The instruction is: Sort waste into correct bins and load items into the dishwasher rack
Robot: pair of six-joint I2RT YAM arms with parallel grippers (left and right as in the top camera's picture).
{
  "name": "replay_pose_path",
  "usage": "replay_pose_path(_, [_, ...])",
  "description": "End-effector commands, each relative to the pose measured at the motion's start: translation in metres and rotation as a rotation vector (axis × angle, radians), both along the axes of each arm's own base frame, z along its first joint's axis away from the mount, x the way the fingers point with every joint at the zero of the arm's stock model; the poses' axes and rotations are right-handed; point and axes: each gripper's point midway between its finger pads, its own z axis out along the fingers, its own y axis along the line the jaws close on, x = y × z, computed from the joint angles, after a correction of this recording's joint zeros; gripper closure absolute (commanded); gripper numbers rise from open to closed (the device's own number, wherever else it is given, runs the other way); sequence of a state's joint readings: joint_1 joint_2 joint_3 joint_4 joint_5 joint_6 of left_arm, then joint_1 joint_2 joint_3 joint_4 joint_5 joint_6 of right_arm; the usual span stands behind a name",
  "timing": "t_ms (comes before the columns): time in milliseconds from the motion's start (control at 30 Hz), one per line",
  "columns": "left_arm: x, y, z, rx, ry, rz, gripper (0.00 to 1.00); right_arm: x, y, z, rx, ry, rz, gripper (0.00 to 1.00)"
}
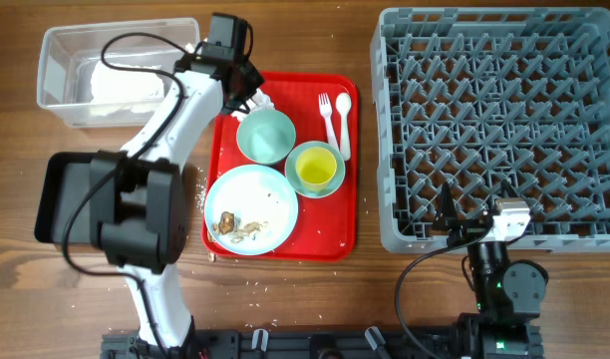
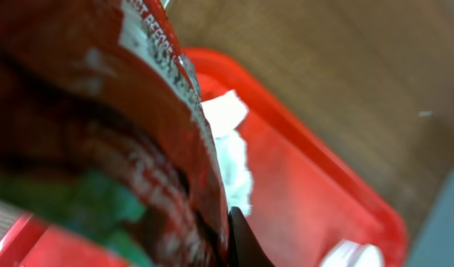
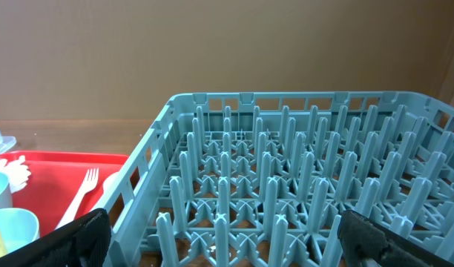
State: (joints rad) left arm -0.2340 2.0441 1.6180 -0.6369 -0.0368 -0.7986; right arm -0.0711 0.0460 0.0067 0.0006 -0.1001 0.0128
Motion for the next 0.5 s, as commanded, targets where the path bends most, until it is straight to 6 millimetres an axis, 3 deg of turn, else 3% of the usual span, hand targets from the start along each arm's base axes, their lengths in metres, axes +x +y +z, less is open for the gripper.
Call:
replay_pose_path(0, [0.003,0.003,0.052,-0.010,-0.113,0.009,0.96,0.000,-0.003,0.001,-0.011,-0.007,-0.014,0.00])
replay_pose_path(133, [0.018,0.046,0.074,0.049,-0.200,0.119,0.96,0.000,-0.003,0.001,-0.011,-0.007,-0.014,0.00])
replay_pose_path(300, [0.031,0.129,0.080,0.077,-0.244,0.292,0.93,0.000,-0.003,0.001,-0.011,-0.007,-0.014,0.00])
replay_pose_path(333, [0.031,0.145,0.081,0.080,-0.246,0.321,0.79,0.000,-0.003,0.001,-0.011,-0.007,-0.014,0.00])
replay_pose_path(367, [0.030,0.161,0.081,0.084,-0.245,0.351,0.42,0.000,-0.003,0.001,-0.011,-0.007,-0.014,0.00])
replay_pose_path(467, [0.026,0.189,0.077,0.089,-0.233,0.403,0.36,0.000,-0.003,0.001,-0.011,-0.007,-0.014,0.00])
